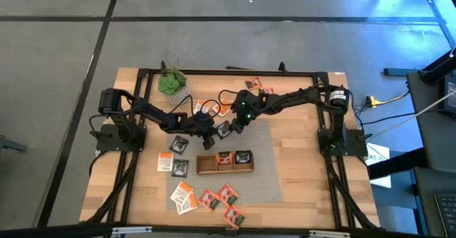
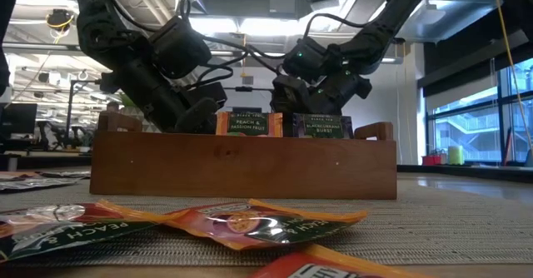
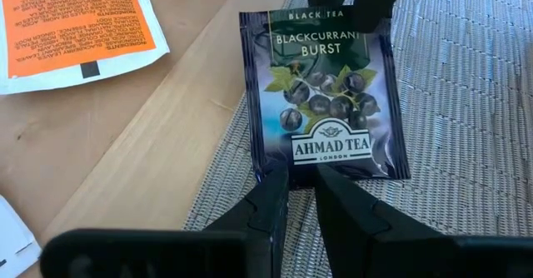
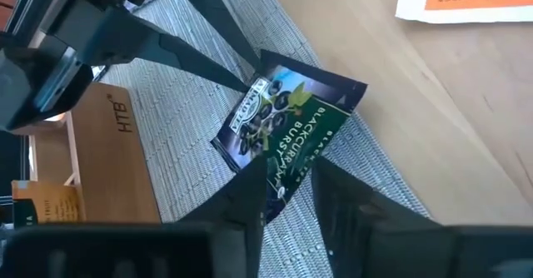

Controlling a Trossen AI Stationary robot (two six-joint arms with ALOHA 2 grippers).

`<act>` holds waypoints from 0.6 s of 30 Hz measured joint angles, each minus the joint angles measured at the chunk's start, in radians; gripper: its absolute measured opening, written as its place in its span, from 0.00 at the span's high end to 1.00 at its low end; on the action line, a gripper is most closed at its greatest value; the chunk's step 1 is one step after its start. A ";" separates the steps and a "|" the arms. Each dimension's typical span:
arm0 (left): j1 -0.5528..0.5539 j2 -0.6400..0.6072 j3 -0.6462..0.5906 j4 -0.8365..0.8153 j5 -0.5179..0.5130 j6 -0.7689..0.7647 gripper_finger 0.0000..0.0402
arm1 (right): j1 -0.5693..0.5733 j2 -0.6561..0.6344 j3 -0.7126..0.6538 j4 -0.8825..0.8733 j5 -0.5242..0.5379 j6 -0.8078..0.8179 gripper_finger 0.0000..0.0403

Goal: Pick & Place Tea
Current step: Put the purple tea bag into the right section of the wooden organizer

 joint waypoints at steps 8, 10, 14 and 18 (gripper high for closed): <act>0.000 0.000 0.000 0.000 -0.003 0.000 0.85 | 0.000 0.000 0.000 0.001 0.034 -0.058 0.88; 0.000 0.001 0.000 0.000 -0.003 0.000 0.85 | 0.000 0.000 0.000 0.001 0.035 -0.075 0.92; 0.000 0.000 0.000 0.000 -0.003 0.015 0.85 | 0.000 0.000 0.000 0.004 0.039 -0.120 0.98; 0.001 -0.019 -0.002 -0.010 0.001 0.018 0.85 | 0.000 -0.009 0.000 0.001 0.070 -0.152 0.99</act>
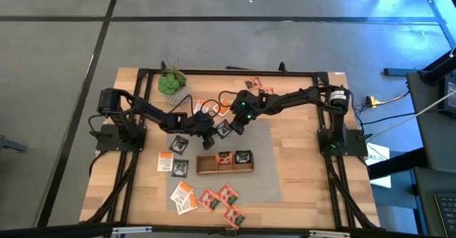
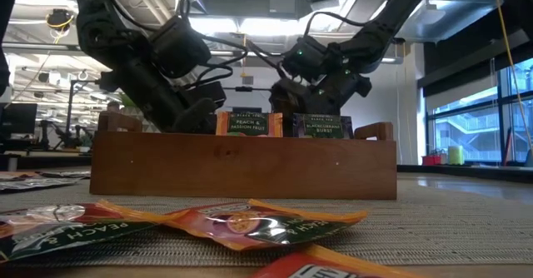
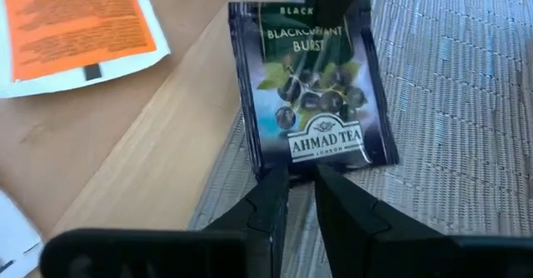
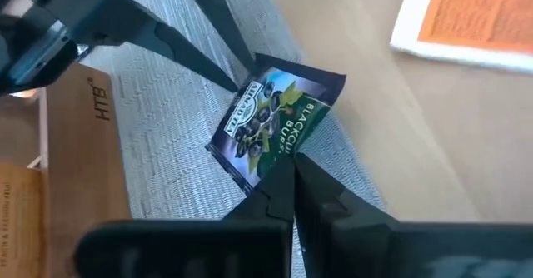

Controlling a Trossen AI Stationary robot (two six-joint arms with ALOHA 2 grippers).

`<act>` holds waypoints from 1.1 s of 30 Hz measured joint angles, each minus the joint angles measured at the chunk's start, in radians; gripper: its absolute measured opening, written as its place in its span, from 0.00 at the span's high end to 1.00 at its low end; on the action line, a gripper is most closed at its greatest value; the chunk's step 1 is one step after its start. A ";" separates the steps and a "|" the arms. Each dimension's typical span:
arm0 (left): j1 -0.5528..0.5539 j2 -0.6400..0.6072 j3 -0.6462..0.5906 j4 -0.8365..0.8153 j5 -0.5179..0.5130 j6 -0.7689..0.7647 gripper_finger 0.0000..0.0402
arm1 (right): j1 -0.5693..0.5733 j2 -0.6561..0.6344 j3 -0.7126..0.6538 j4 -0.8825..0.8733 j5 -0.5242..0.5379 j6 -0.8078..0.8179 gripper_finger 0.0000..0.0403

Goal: Pick & Place Tea
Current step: Put the purple tea bag into the right section of the wooden organizer

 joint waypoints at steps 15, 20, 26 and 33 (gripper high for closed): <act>-0.001 -0.251 0.000 0.000 0.165 0.080 0.85 | 0.013 -0.342 0.000 -0.237 0.163 -0.261 1.00; -0.002 -0.318 0.000 -0.008 0.172 0.139 0.85 | 0.087 -0.506 0.000 -0.382 0.168 -0.295 1.00; 0.001 -0.352 0.001 -0.013 0.118 0.196 0.85 | 0.277 -0.606 0.000 -0.517 0.227 -0.246 1.00; 0.000 -0.352 0.001 -0.020 0.066 0.194 0.85 | 0.446 -0.572 0.000 -0.540 0.300 -0.175 1.00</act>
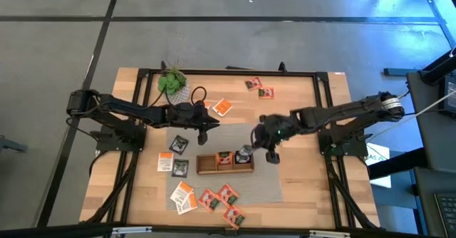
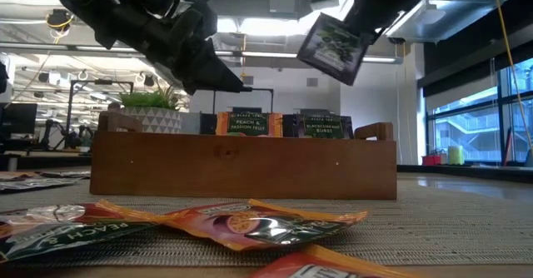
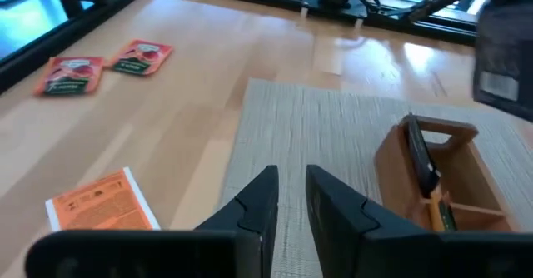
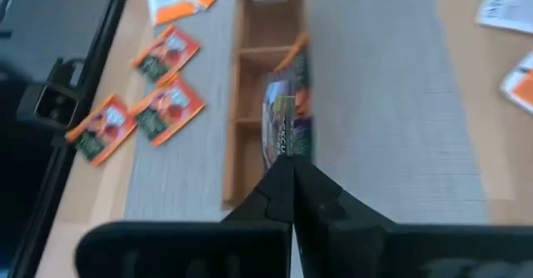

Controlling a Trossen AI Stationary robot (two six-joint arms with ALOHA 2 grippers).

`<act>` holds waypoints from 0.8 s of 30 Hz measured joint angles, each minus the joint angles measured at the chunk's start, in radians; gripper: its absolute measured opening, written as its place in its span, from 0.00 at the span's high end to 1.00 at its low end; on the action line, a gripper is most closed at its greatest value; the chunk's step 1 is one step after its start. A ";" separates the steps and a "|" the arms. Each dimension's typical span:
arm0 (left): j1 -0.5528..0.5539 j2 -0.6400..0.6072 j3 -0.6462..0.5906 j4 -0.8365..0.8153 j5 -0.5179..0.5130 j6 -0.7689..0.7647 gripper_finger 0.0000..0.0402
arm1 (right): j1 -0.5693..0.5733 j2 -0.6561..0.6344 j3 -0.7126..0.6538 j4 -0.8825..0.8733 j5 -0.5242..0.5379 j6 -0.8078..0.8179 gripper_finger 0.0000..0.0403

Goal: Pick & Place Tea
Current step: Put the purple tea bag into the right section of the wooden organizer

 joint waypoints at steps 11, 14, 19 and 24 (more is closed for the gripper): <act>-0.001 0.000 0.000 -0.002 0.002 -0.012 0.85 | 0.037 0.120 0.000 0.031 0.057 0.024 1.00; -0.001 0.000 0.000 -0.002 0.002 -0.011 0.85 | 0.036 0.160 0.000 0.025 0.057 0.023 1.00; -0.001 0.000 0.000 -0.002 0.003 -0.011 0.85 | 0.036 0.201 0.000 0.025 0.057 0.009 0.99; -0.001 0.000 0.000 -0.002 0.003 -0.011 0.85 | 0.036 0.229 0.000 0.019 0.057 -0.007 0.99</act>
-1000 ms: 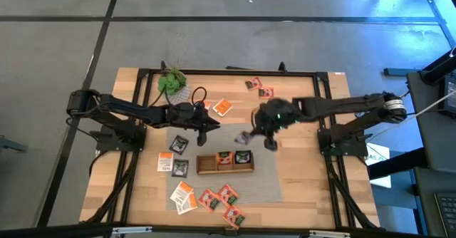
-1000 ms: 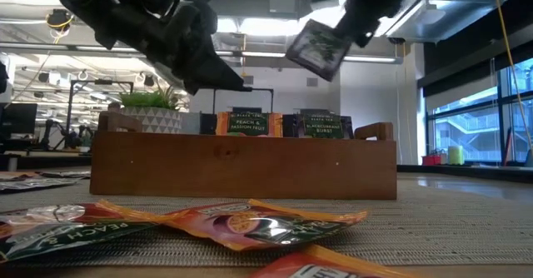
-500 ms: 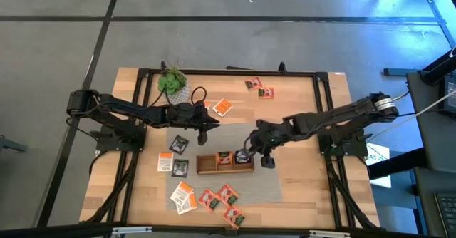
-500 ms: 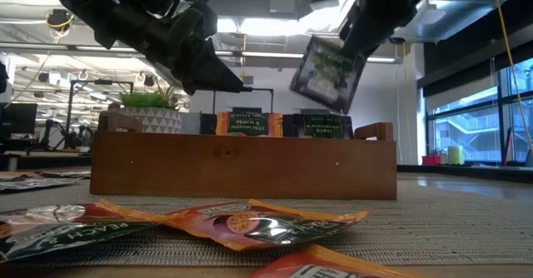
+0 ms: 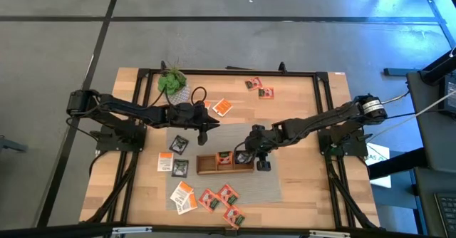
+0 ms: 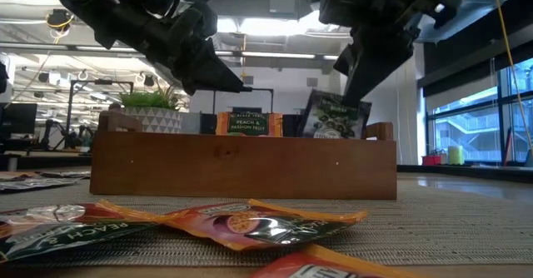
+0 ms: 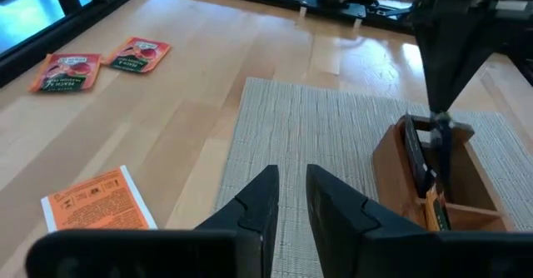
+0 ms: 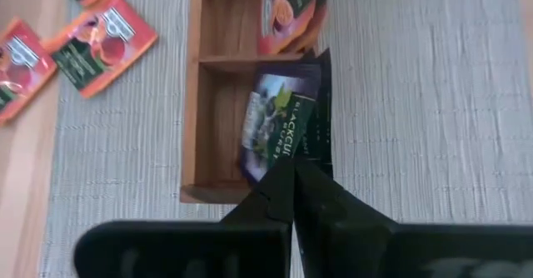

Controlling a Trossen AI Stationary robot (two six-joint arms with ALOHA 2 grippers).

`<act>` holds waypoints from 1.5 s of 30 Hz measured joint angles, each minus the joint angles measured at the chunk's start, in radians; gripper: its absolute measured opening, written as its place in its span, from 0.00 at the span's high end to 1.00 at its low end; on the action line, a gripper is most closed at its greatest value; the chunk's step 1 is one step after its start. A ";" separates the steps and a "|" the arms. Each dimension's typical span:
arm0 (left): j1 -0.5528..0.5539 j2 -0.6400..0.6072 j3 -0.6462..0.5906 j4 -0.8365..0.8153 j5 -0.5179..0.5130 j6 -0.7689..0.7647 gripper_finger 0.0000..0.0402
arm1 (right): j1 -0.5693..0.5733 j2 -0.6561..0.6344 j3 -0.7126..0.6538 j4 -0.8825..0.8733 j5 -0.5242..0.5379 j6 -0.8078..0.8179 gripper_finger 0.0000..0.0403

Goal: Pick & Place Tea
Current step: Put the purple tea bag into the right section of the wooden organizer

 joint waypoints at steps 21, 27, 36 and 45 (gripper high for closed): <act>0.000 0.000 0.000 -0.001 0.000 0.001 0.85 | -0.003 0.013 0.037 0.010 0.000 -0.137 0.98; 0.000 0.000 0.001 -0.003 0.000 0.001 0.85 | -0.004 0.013 0.078 -0.042 -0.014 -0.160 0.98; 0.000 0.000 0.001 -0.023 0.000 0.001 0.85 | -0.005 0.013 0.080 -0.086 -0.027 -0.157 0.98; 0.000 0.000 0.001 -0.023 0.000 0.001 0.85 | -0.005 0.013 0.080 -0.085 0.040 -0.159 0.93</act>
